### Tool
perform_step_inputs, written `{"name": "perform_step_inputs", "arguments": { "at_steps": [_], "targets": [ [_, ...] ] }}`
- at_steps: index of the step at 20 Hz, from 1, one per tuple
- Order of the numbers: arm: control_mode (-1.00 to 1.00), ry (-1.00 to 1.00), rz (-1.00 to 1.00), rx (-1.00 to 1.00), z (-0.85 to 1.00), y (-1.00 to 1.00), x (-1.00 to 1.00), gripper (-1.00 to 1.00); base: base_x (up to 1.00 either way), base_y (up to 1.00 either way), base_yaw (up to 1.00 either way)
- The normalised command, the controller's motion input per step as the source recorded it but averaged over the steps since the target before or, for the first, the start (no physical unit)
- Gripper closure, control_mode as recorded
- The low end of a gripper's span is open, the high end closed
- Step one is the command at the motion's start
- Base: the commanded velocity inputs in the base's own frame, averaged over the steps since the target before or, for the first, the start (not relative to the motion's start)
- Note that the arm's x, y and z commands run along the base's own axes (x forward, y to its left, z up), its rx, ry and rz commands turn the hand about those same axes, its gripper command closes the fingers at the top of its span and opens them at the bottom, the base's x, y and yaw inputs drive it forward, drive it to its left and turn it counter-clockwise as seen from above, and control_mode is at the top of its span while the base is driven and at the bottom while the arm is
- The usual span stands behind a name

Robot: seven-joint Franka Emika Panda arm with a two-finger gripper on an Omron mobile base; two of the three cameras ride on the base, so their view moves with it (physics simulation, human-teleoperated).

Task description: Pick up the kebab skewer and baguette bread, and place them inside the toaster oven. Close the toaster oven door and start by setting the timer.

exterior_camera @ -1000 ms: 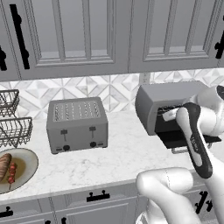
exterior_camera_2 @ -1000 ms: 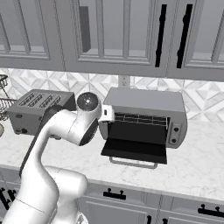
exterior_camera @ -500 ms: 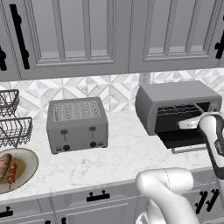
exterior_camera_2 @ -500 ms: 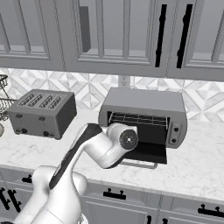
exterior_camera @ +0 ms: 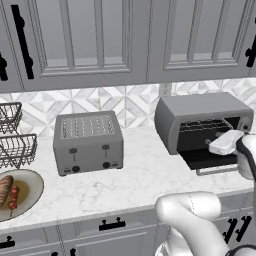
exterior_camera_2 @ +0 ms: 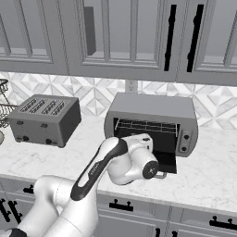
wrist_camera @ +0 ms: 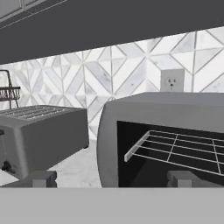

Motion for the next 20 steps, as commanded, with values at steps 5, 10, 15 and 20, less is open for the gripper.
{"name": "perform_step_inputs", "arguments": {
  "at_steps": [5,10,15,20],
  "targets": [
    [-1.0,-0.04,0.0,0.0,0.01,-0.01,0.2,-1.0,0.0,0.0,0.0],
    [-1.0,-0.01,0.0,0.0,0.0,-0.21,0.25,-1.0,0.0,0.0,0.0],
    [-1.0,-0.01,0.0,0.0,-0.04,-0.27,0.3,-1.0,0.0,0.0,0.0],
    [-1.0,0.0,0.0,0.02,0.0,-0.12,0.56,-1.0,0.0,0.0,0.0]
  ]
}}
